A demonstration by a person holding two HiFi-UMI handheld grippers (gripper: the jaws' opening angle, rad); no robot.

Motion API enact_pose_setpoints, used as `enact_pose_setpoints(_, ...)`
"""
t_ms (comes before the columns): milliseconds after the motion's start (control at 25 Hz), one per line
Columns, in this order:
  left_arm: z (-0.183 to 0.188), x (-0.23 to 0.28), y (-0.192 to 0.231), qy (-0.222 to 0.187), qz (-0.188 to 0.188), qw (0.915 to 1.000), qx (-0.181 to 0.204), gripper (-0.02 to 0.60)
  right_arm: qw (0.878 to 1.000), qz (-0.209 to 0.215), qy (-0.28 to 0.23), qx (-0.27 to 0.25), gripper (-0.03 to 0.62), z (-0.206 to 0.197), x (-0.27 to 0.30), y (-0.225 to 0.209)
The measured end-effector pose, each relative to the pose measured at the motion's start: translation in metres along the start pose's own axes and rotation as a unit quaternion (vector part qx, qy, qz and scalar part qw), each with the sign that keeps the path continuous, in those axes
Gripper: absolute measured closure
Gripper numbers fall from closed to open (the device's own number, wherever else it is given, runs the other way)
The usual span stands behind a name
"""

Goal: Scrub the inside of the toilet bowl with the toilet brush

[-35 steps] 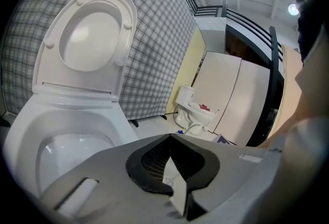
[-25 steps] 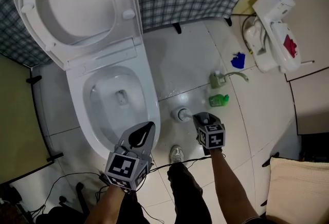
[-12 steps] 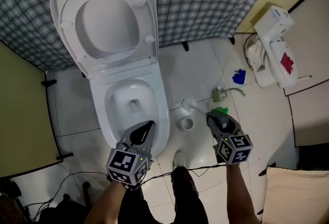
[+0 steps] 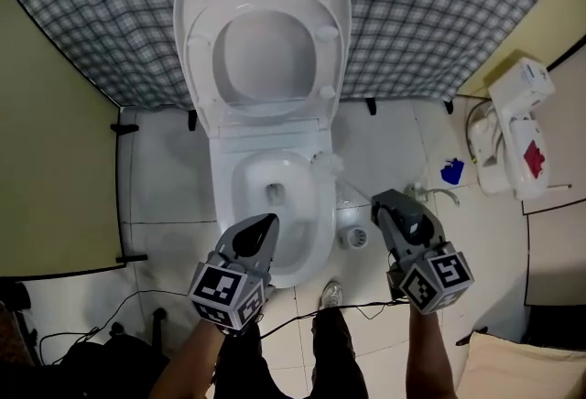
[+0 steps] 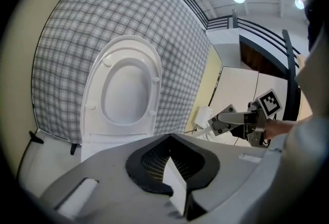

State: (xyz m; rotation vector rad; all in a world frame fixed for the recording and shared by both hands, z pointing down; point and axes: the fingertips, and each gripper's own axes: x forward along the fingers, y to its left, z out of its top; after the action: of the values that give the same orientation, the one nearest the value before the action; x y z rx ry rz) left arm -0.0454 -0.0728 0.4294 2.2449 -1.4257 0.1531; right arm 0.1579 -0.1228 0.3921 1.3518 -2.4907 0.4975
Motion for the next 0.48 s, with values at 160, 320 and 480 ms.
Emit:
enact_pose_setpoints(160, -0.01, -0.008, 0.028, -0.001, 0.024, 0.9997, -0.01, 0.571, 0.999, 0.039, 0.012, 0.006, 0.384, -0.015, 0.035, 0.03)
enact_pose_setpoints(320, -0.028, -0.012, 0.046, 0.006, 0.04, 0.9989, -0.023, 0.571, 0.997, 0.06, 0.038, 0.013, 0.384, -0.046, 0.065, 0.053)
enact_pose_setpoints(480, -0.044, -0.014, 0.061, 0.012, 0.051, 0.9981, -0.033, 0.571, 0.995, 0.074, 0.055, 0.026, 0.384, -0.077, 0.096, 0.069)
